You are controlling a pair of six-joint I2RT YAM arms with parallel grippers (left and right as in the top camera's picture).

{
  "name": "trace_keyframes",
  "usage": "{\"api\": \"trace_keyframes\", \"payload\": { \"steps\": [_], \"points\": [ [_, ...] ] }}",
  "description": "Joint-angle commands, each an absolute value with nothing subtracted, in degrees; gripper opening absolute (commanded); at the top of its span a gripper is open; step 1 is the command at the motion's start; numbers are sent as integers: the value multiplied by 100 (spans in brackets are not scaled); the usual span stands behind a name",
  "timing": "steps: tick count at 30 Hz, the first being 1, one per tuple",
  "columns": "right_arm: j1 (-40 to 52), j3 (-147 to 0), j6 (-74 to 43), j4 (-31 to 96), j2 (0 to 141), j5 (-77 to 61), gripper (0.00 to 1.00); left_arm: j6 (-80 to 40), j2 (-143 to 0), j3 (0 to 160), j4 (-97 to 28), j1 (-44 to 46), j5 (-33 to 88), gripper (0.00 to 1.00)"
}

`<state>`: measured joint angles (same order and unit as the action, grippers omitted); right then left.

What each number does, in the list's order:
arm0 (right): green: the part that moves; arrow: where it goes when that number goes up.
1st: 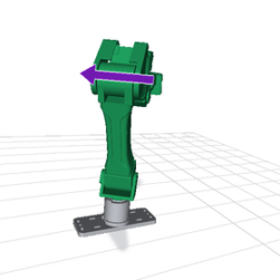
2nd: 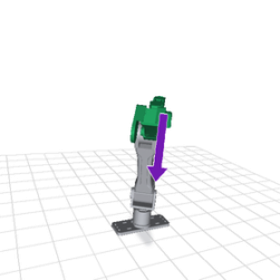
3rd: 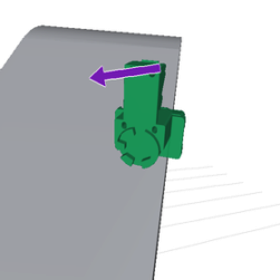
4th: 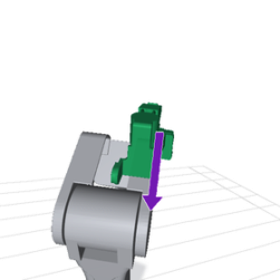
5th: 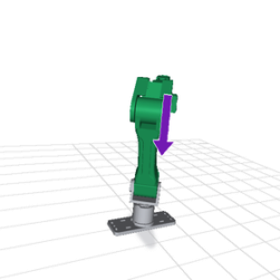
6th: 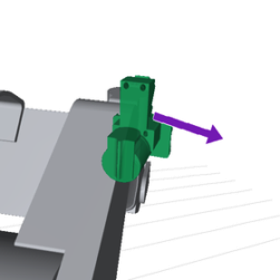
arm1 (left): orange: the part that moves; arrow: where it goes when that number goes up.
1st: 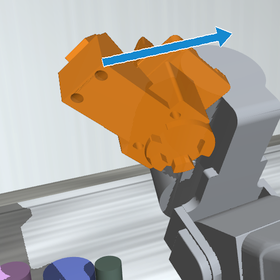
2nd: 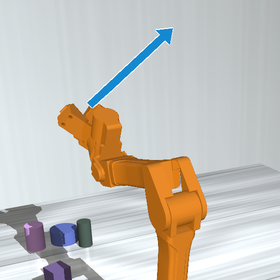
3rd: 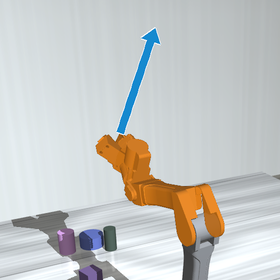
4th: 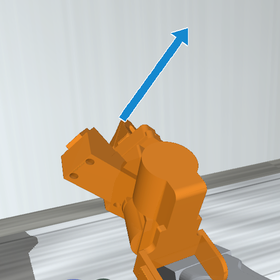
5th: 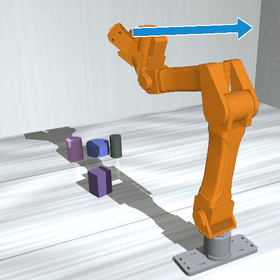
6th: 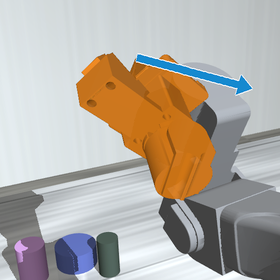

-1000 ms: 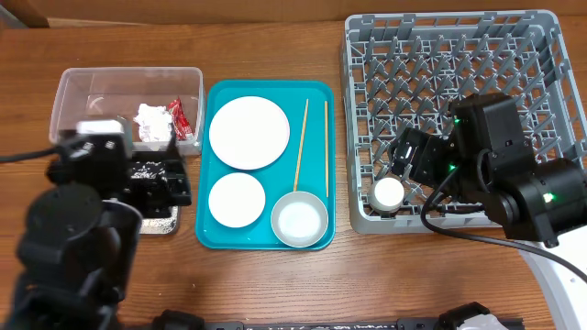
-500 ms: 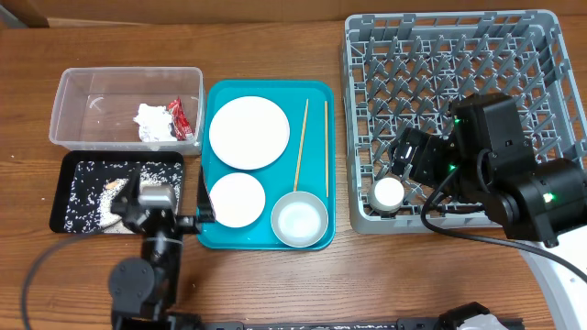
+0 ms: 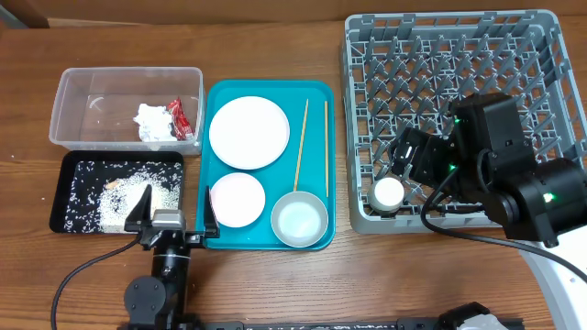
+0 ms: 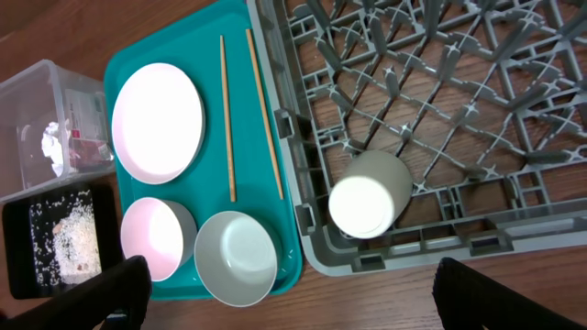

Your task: Sort waste into correct bins and load items into the dishwasher

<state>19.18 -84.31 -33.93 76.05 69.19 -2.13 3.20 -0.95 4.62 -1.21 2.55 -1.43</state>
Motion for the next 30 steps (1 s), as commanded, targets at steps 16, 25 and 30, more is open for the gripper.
{"api": "trace_keyframes", "payload": {
  "steps": [16,25,30],
  "points": [
    [1929,-8471,-3415,7577,6914,-156,100,388,-32,27,-438,222,-38,100],
    [1929,-8471,-3415,7577,6914,-156,100,388,-32,27,-438,222,-38,100],
    [1929,-8471,-3411,7572,6914,-156,100,388,-32,27,-438,222,-38,100]
  ]
}}
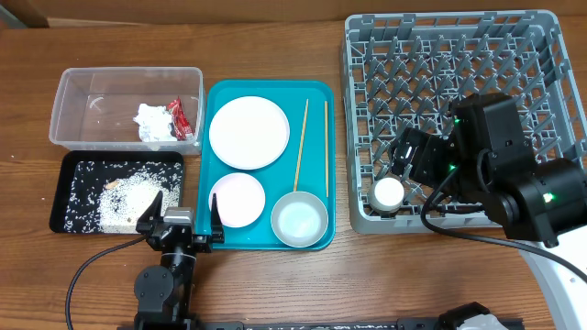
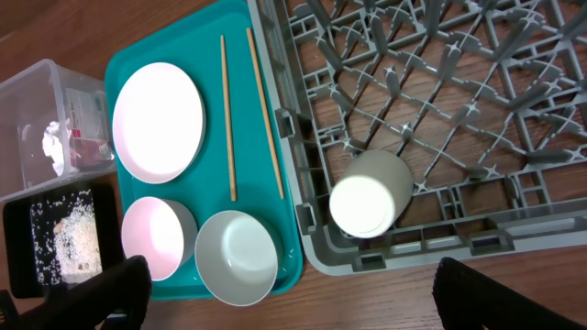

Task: Sort waste into correct bins and load items into the dishwasher
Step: 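Reach the right gripper to the chopsticks on the teal tray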

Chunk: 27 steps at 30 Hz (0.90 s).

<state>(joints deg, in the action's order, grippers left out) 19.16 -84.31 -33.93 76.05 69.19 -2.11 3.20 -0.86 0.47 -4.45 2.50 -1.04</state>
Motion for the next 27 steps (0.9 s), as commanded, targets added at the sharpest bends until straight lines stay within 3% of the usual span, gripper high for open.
{"api": "trace_keyframes", "payload": {
  "steps": [1,4,14,20,27],
  "points": [
    [1929,-8471,-3411,7437,6914,-154,100,388,-30,27,-438,222,-38,100],
    [1929,-8471,-3415,6731,6914,-158,100,388,-32,27,-438,222,-38,100],
    [1999,-8471,-3153,6163,7087,-707,100,388,-32,27,-438,222,-38,100],
    [2294,-8471,-2657,6545,7953,-123,99,388,-30,27,-438,222,-38,100],
    [2359,-8471,-2650,6521,8879,-746,81,388,-32,27,-438,222,-38,99]
  ]
}}
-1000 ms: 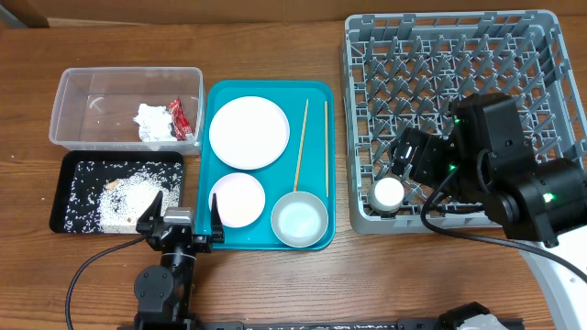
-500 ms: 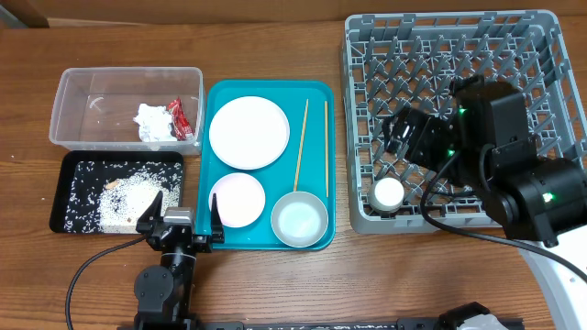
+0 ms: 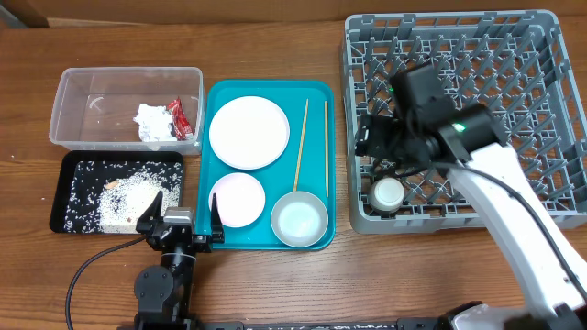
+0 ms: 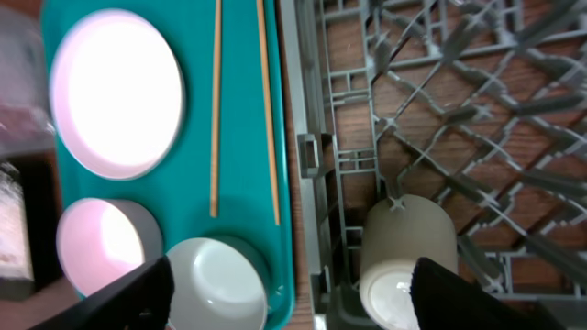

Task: Sort waste into correct bins and load items into the dishwasher
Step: 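Reach the right gripper to the chopsticks on the teal tray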

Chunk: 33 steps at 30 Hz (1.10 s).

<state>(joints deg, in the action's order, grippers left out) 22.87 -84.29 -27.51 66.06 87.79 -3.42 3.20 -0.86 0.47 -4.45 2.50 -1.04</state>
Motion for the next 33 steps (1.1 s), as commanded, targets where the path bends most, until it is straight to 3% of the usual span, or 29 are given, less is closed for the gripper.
{"api": "trace_keyframes", "payload": {
  "steps": [1,13,21,30,33],
  "points": [
    [2421,-8471,-2650,6455,8945,-928,78,388,-32,27,-438,222,-38,100],
    [3730,-8462,-3459,5280,10195,-152,69,388,-32,27,-438,222,-38,100],
    [3625,-8462,-3632,4405,11229,252,59,388,-32,27,-438,222,-38,100],
    [3638,-8462,-3629,3887,12075,381,55,388,-32,27,-438,222,-38,100],
    [3653,-8462,-3629,3892,12219,379,48,388,-32,27,-438,222,-38,100]
  ]
}}
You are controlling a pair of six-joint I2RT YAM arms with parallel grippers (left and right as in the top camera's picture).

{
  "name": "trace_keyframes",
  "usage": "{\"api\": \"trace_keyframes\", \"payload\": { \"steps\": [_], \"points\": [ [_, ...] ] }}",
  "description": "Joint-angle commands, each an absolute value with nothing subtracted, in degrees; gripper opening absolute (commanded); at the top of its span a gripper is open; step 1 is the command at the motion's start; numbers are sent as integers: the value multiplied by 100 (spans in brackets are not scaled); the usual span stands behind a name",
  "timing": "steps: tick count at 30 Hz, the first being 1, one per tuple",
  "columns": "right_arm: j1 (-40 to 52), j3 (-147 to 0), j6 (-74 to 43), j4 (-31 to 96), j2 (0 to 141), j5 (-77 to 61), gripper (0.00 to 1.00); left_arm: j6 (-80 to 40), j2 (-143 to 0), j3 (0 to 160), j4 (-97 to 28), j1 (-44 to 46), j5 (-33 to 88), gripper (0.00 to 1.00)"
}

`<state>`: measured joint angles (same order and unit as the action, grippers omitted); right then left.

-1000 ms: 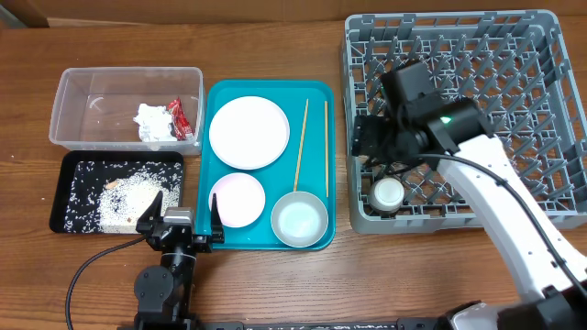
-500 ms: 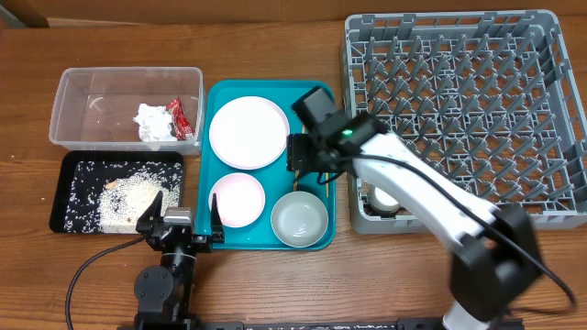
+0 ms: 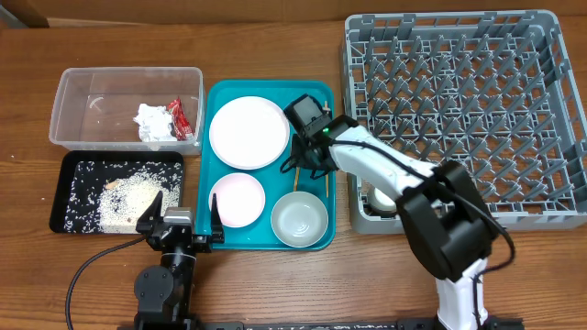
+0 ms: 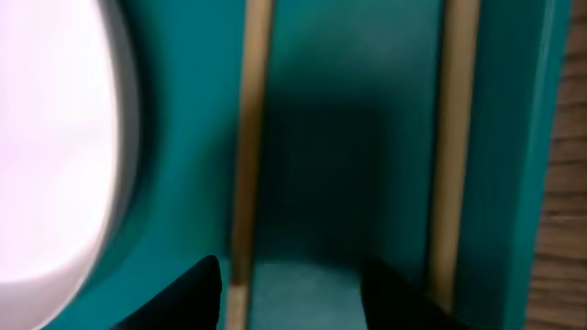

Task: Sort waste into correct bins and load items into the dishwasher
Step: 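Reach the right gripper to the chopsticks on the teal tray, then grasp a chopstick and place it into the rack with the right gripper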

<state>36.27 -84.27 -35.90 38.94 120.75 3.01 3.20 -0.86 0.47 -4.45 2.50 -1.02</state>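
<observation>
My right gripper [image 4: 293, 293] is open and low over the teal tray [image 3: 220, 96], its dark fingertips [image 4: 197, 291] astride the left wooden chopstick [image 4: 249, 137]. The second chopstick [image 4: 454, 137] lies just outside the right finger. In the overhead view the arm covers the middle of both chopsticks [image 3: 297, 179]. On the tray are a white plate [image 3: 248, 132], a pink bowl [image 3: 237, 199] and a grey bowl [image 3: 300, 218]. A pale cup [image 3: 383, 196] lies in the front left corner of the grey dishwasher rack [image 3: 353, 92]. My left gripper [image 3: 180, 211] stands open near the table's front edge.
A clear bin [image 3: 69, 110] at the far left holds crumpled tissue [image 3: 151, 120] and a red wrapper [image 3: 178, 116]. In front of it a black tray [image 3: 69, 197] holds scattered rice. The right arm stretches from the front right across the rack's front left corner.
My right gripper has gone from above the rack's left edge near the cup to low over the tray, astride a chopstick. The left gripper has not moved.
At first my right gripper hung open high over the rack's front with the cup lying in its corner. The left gripper drew back slightly. The right gripper was later over the rack's left edge. It is now down at the chopsticks on the tray.
</observation>
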Motion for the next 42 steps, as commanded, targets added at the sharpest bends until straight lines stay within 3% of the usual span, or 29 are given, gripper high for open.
{"api": "trace_keyframes", "payload": {
  "steps": [1,4,8,17,29,38,42],
  "points": [
    [3664,-8462,-3629,3909,12230,381,44,388,-32,27,-438,222,-38,100],
    [3669,-8475,-3629,3940,12228,384,32,388,-32,27,-438,222,-38,100],
    [3669,-8521,-3632,3994,12228,386,27,388,-32,27,-438,222,-38,99],
    [3669,-9035,-3603,4657,12215,707,4,388,-32,27,-438,222,-38,100],
    [3199,-10744,-2497,5870,11585,709,4,388,-32,27,-438,222,-38,100],
    [2119,-10713,-854,5942,11391,38,4,388,-32,27,-438,222,-38,100],
    [1933,-10687,-593,6200,11640,554,4,388,-32,27,-438,222,-38,100]
  ]
}}
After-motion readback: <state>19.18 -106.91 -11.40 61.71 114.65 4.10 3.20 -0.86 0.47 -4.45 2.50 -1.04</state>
